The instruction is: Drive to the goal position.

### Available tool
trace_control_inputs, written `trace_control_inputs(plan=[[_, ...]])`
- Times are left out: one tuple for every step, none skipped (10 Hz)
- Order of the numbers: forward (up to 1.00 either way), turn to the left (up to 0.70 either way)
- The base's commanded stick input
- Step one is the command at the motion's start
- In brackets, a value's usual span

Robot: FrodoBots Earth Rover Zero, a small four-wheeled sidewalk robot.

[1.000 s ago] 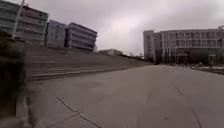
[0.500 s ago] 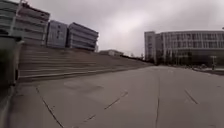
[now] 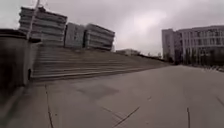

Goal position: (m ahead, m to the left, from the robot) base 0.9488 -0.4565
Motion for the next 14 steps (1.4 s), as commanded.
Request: trace_control_inputs(plan=[[0.70,0.19],[0.70,0.12],[0.70,0.05],[0.70,0.00],[0.70,0.00],[0.70,0.00],[0.70,0.00],[0.70,0.00],[0.70,0.00],[0.70,0.00],[0.70,0.00],[0.70,0.00],[0.70,0.00],[0.70,-0.06]])
